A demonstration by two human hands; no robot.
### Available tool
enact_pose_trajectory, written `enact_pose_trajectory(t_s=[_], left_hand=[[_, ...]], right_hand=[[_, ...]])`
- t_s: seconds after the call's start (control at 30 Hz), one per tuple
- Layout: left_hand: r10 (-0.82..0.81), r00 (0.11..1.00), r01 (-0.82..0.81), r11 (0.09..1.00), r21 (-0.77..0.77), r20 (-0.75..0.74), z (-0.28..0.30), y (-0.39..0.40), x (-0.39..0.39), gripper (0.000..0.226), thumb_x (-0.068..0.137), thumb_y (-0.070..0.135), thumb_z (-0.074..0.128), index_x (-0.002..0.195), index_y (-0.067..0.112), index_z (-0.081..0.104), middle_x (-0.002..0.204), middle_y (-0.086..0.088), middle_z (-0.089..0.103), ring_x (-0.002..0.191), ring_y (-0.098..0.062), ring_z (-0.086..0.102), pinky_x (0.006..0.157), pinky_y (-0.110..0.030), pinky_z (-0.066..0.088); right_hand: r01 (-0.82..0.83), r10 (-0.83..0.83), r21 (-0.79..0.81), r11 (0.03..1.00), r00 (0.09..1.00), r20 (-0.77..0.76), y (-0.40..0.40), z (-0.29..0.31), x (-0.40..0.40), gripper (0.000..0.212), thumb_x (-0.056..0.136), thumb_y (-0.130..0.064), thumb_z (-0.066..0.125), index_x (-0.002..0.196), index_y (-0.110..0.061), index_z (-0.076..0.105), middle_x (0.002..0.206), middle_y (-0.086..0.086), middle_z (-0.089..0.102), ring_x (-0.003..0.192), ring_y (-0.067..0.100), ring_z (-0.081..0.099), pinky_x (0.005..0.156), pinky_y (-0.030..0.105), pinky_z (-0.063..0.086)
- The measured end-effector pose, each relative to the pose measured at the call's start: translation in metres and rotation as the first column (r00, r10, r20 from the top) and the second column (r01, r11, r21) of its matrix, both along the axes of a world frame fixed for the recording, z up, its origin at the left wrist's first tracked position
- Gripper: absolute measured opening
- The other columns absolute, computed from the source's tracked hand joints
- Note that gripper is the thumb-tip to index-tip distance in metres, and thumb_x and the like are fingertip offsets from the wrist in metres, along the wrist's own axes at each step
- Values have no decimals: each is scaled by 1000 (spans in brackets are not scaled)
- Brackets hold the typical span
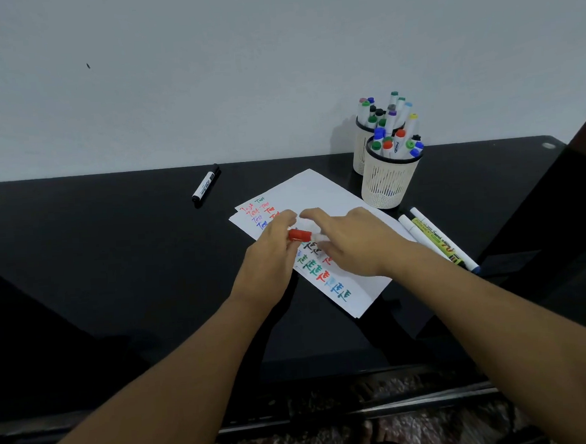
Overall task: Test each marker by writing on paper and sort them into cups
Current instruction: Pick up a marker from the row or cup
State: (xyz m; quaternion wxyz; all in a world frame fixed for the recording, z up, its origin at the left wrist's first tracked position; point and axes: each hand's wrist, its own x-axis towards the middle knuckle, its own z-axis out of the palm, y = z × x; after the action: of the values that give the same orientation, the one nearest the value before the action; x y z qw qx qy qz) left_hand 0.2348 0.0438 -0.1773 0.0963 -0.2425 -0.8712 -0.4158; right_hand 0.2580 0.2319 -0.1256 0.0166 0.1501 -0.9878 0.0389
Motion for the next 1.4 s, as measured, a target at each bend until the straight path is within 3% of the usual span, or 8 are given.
enact_pose_trajectory(t_s=[0.1,0.3,0.6,0.73,0.83,1.07,1.2,1.4], left_hand=[[-16,999,14,998,61,30,4,0,4,48,102,15,60,129,43,32,135,15,56,122,-13,62,98,-34,55],[103,993,-108,988,111,49,-4,-3,-6,65,93,21,73,145,29,34,144,8,50,129,-10,52,102,-29,48],[248,969,-247,948,-201,-18,-12,-3,-18,49,92,49,68,128,16,68,126,2,63,120,-20,45,104,-37,42],[249,968,-246,951,-189,-8,-12,-3,-18,47,92,49,68,125,16,70,125,2,63,120,-19,45,105,-38,43],[251,968,-249,948,-196,-13,-12,-3,-19,49,92,49,68,129,16,68,126,2,62,120,-19,45,106,-41,43],[206,977,-212,919,-334,-53,-1,-2,-32,44,91,53,64,123,24,72,111,4,64,110,-18,53,94,-39,44],[100,995,-96,894,-438,-15,16,-8,-60,42,90,51,69,121,24,73,112,1,62,107,-19,59,85,-29,44],[91,996,-95,965,-243,-27,-17,-13,-63,40,88,45,73,121,22,73,106,10,53,99,-9,57,86,-27,48]], right_hand=[[-14,26,-124,992,995,96,-3,2,-1,56,105,-25,47,153,-38,19,103,-5,61,79,20,59,69,39,48],[24,-3,-308,951,998,68,-3,-3,-1,50,106,-28,36,152,-45,24,132,1,61,107,20,60,91,47,52],[111,-110,-450,886,994,29,4,-6,6,40,103,-25,47,138,-42,38,73,-2,58,68,17,58,65,32,46],[135,-140,-546,827,990,33,2,-7,8,43,103,-20,46,141,-40,38,84,2,63,70,15,58,68,32,46],[155,-117,-578,801,988,103,2,-1,4,51,107,-15,37,148,-45,36,125,-2,62,95,7,65,86,27,46],[332,-128,-770,545,940,315,8,28,-2,42,103,-11,49,139,-33,51,116,-4,69,102,12,72,97,40,57],[260,-166,-762,593,966,200,20,50,-8,33,97,-27,71,121,-26,49,96,-4,76,87,10,74,75,33,61],[249,-435,-676,694,893,-118,38,79,-39,50,107,-52,43,89,-10,61,74,3,63,65,12,52,63,33,40]])
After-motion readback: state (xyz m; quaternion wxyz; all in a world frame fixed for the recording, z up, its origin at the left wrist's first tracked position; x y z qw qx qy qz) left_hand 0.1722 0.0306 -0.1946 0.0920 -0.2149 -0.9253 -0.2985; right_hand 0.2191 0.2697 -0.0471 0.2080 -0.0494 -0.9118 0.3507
